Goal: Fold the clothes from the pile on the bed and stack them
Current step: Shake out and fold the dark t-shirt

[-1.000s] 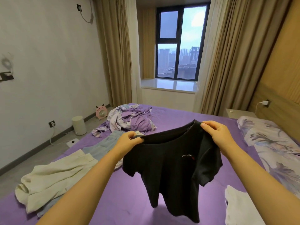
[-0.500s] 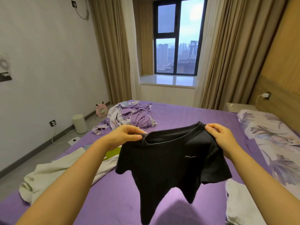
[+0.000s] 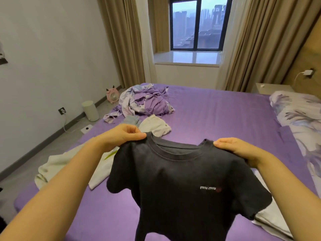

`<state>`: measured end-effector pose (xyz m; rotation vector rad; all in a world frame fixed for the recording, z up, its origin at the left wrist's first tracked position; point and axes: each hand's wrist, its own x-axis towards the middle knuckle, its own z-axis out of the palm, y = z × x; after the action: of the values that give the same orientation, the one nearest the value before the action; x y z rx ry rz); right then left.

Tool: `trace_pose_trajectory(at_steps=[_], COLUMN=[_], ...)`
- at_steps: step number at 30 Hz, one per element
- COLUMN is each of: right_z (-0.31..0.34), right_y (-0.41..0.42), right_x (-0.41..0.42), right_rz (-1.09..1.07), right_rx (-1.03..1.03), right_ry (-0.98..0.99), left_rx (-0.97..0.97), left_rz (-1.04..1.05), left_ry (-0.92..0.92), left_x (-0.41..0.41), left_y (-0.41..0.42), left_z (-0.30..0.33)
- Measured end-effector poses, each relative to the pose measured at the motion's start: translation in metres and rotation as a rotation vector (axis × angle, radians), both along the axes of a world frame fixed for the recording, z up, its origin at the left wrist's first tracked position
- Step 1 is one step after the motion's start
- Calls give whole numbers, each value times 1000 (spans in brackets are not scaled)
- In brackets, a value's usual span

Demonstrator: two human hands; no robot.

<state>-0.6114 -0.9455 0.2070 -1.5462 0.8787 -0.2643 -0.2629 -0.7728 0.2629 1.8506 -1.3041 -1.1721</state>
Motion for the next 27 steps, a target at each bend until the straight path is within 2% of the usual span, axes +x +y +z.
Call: trace_pose_trajectory(at_steps=[5, 11, 14, 17, 20, 24, 27], right_z=[-98, -219, -257, -285, -307, -336, -346], right_y=[1, 22, 22, 9, -4, -13, -27], right_x=[21, 42, 51, 61, 72, 79, 77], right_rz=[-37, -89, -171, -270, -382, -561, -596], right_rx=[-69, -156, -168, -167, -163, -175, -267], right_ry=[375, 614, 680, 685, 626, 563, 591], left_rx=[297, 458, 420, 362, 274, 151, 116], left_rz=[-119, -95, -56, -123, -83, 13, 50], left_ry=[-275, -371, -441, -356, -261, -272, -289], left_x=[11, 14, 21, 28, 35, 45, 55], left_y=[-32, -51, -65, -86, -108, -138, -157], left_z=[-120, -260, -301, -329, -353, -385, -402])
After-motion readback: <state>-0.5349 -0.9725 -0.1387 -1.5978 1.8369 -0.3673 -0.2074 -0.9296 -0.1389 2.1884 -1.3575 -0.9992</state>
